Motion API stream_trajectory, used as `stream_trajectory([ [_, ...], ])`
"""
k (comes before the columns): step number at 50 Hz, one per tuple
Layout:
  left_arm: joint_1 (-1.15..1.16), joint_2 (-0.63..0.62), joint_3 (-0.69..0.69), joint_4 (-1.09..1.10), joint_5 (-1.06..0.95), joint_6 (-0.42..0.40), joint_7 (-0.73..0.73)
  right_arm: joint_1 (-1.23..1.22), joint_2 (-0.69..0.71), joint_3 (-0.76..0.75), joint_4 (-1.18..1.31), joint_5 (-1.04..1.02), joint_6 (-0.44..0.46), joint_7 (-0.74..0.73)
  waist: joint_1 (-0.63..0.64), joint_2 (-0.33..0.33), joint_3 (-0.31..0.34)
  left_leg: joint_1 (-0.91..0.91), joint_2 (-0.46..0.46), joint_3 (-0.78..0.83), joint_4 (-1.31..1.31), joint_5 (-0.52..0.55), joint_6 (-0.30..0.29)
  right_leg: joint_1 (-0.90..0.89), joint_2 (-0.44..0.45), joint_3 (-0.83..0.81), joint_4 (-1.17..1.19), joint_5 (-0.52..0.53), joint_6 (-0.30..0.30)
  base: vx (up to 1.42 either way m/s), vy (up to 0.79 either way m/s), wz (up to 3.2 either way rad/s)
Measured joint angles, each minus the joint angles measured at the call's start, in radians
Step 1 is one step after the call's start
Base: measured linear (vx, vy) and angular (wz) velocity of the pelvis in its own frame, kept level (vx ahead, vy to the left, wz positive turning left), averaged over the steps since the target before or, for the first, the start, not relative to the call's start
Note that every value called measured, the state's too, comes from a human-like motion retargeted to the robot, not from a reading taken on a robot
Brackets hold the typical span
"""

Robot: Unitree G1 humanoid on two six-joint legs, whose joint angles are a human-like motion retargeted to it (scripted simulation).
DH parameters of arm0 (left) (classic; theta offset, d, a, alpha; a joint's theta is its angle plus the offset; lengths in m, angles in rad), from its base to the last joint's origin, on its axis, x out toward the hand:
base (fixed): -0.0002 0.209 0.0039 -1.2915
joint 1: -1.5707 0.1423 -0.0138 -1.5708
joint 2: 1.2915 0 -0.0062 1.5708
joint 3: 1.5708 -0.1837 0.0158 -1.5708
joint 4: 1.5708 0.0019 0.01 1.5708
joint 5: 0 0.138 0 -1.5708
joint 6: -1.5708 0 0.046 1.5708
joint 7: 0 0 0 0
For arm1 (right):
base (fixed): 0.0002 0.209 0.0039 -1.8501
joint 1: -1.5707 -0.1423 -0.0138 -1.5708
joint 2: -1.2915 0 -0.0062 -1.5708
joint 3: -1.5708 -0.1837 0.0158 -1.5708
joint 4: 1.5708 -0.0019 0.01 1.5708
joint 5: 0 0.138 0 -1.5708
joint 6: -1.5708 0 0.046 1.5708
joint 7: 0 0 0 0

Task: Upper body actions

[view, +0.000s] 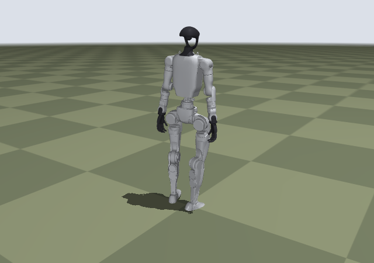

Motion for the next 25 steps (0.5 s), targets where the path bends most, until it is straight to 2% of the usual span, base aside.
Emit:
stream_trajectory([
  [15,-0.013,-0.008,-0.017,0.001,-0.003,-0.004,0.004,-0.009,0.022,0.014,-0.046,0.006,-0.023,0.054,-0.003,0.006,0.006,-0.003,0.001,-0.002,0.004,0.003,0.000,0.001,0.000,-0.001,0.003,-0.001,-0.003,0.00,0.00,0.00],
  [25,-0.011,-0.013,-0.022,0.007,0.003,-0.005,0.003,-0.003,0.017,0.025,-0.034,-0.012,-0.011,-0.003,-0.004,0.005,0.010,-0.004,-0.001,-0.008,0.004,0.004,0.002,0.004,-0.001,-0.007,0.003,-0.001,-0.003,0.00,0.00,0.00],
])
